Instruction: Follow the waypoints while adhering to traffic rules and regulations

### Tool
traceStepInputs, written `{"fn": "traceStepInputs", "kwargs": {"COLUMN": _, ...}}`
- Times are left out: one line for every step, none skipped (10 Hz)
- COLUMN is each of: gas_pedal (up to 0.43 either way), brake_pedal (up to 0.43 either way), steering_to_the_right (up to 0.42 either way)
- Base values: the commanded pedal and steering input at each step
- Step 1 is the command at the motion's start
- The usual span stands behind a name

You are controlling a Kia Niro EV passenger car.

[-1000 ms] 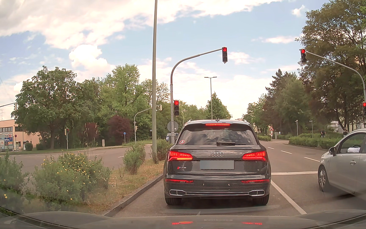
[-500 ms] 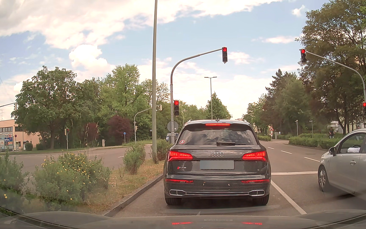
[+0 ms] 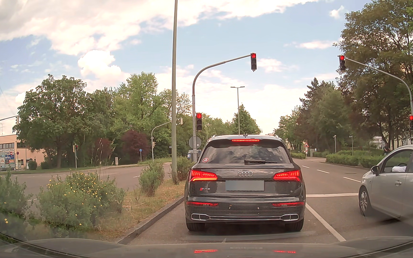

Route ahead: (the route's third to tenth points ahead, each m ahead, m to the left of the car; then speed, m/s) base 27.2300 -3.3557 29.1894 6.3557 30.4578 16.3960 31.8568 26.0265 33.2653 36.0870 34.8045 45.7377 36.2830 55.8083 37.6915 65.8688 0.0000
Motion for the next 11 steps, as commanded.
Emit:
{"fn": "traceStepInputs", "kwargs": {"gas_pedal": 0.0, "brake_pedal": 0.61, "steering_to_the_right": 0.06}}
{"fn": "traceStepInputs", "kwargs": {"gas_pedal": 0.0, "brake_pedal": 0.61, "steering_to_the_right": 0.06}}
{"fn": "traceStepInputs", "kwargs": {"gas_pedal": 0.0, "brake_pedal": 0.61, "steering_to_the_right": 0.06}}
{"fn": "traceStepInputs", "kwargs": {"gas_pedal": 0.0, "brake_pedal": 0.604, "steering_to_the_right": 0.06}}
{"fn": "traceStepInputs", "kwargs": {"gas_pedal": 0.0, "brake_pedal": 0.573, "steering_to_the_right": 0.061}}
{"fn": "traceStepInputs", "kwargs": {"gas_pedal": 0.0, "brake_pedal": 0.549, "steering_to_the_right": 0.06}}
{"fn": "traceStepInputs", "kwargs": {"gas_pedal": 0.0, "brake_pedal": 0.537, "steering_to_the_right": 0.061}}
{"fn": "traceStepInputs", "kwargs": {"gas_pedal": 0.0, "brake_pedal": 0.537, "steering_to_the_right": 0.061}}
{"fn": "traceStepInputs", "kwargs": {"gas_pedal": 0.0, "brake_pedal": 0.537, "steering_to_the_right": 0.061}}
{"fn": "traceStepInputs", "kwargs": {"gas_pedal": 0.0, "brake_pedal": 0.537, "steering_to_the_right": 0.061}}
{"fn": "traceStepInputs", "kwargs": {"gas_pedal": 0.0, "brake_pedal": 0.53, "steering_to_the_right": 0.061}}
